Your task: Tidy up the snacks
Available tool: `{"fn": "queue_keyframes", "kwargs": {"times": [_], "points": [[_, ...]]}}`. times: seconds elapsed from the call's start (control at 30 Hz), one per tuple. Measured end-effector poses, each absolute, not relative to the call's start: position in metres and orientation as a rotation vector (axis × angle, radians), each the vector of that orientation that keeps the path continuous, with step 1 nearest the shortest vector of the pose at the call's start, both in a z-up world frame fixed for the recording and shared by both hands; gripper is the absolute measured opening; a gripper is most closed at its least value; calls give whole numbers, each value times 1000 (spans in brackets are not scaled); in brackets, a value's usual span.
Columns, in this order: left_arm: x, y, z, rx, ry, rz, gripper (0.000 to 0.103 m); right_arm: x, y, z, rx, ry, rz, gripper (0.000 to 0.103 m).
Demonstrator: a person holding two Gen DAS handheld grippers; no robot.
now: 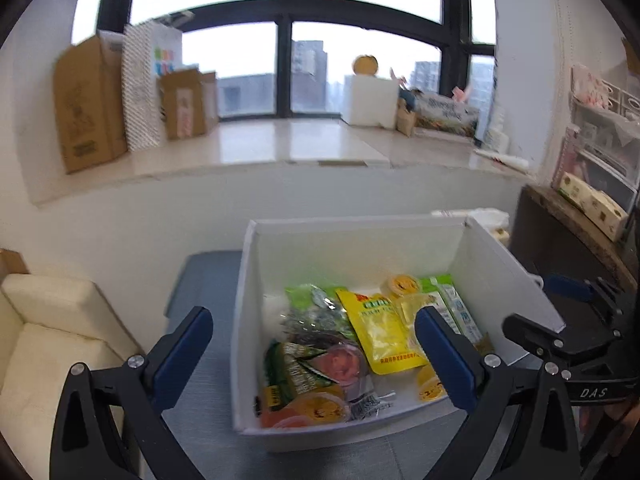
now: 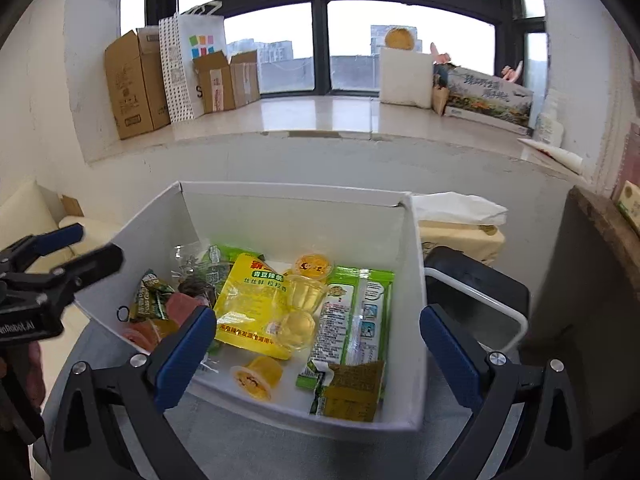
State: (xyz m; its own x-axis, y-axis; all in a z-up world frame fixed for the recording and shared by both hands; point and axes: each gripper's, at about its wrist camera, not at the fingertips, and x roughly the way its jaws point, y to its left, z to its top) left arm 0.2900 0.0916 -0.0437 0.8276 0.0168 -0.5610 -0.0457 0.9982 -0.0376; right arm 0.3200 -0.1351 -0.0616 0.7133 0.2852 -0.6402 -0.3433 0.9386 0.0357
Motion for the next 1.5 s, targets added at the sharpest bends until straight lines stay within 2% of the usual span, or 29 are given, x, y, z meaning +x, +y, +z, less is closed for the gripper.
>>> {"fn": "queue_keyframes", "kwargs": {"times": [0.2,0.6,0.8,1.17,1.5], "points": [[246,90,-21,-70,538,68,103,277,-145,-32,-143,577,305,103],[142,61,11,-58,538,51,103,192,-181,18,-6,559,476,103],[93,45,7,-86,548,19,103,146,-188,17,20,550,480,103],[55,32,-5,-144,577,-9,103,93,-189,-13,21,583,466,103],[24,24,-3,-107,556,20,103,58,-186,1,-30,547,466,103]]}}
